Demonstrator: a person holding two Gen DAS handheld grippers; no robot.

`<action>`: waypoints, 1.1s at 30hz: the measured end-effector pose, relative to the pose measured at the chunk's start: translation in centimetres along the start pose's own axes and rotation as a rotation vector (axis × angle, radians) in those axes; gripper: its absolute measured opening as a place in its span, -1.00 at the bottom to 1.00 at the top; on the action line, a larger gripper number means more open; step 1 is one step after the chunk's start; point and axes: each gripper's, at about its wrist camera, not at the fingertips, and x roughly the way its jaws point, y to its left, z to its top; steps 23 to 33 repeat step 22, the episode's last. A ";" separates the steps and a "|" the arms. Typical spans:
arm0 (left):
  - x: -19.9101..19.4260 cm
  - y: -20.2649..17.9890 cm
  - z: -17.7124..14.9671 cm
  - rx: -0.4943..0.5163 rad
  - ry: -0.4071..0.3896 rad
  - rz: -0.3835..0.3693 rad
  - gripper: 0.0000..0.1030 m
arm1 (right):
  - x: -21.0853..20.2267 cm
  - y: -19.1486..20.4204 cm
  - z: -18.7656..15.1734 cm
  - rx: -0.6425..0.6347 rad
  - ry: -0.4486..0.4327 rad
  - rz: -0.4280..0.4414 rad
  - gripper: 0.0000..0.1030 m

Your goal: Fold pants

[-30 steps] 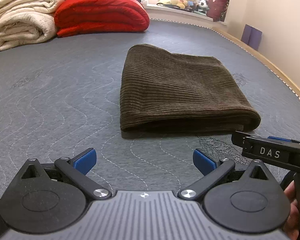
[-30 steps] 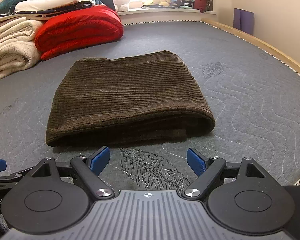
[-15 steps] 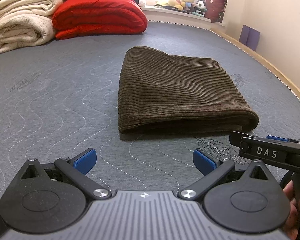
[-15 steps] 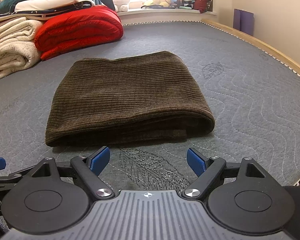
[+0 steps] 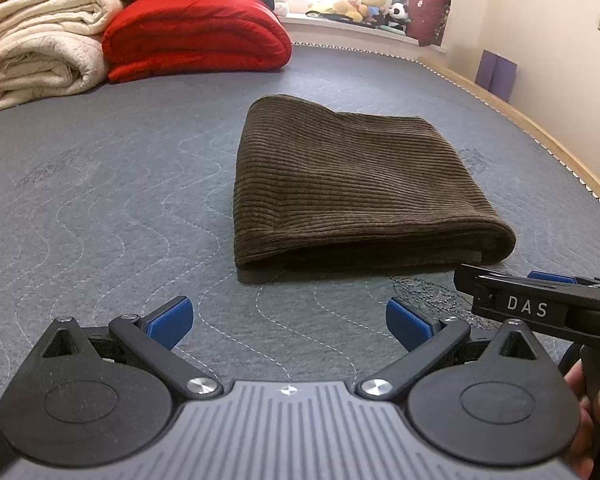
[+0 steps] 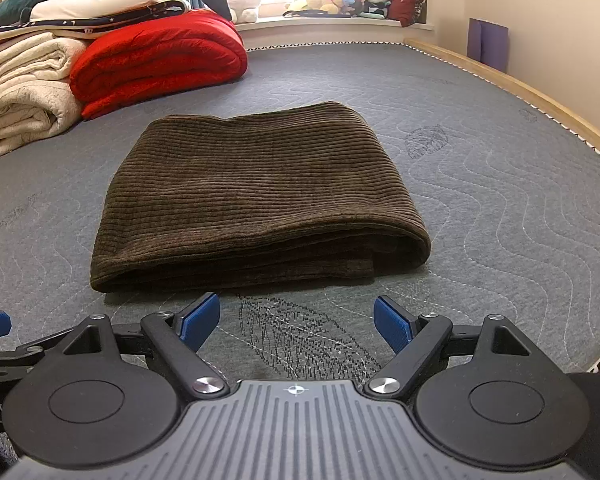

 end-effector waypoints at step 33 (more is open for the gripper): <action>0.0 0.1 -0.2 0.018 -0.008 -0.020 0.99 | 0.1 0.5 -0.1 0.003 0.002 -0.008 0.66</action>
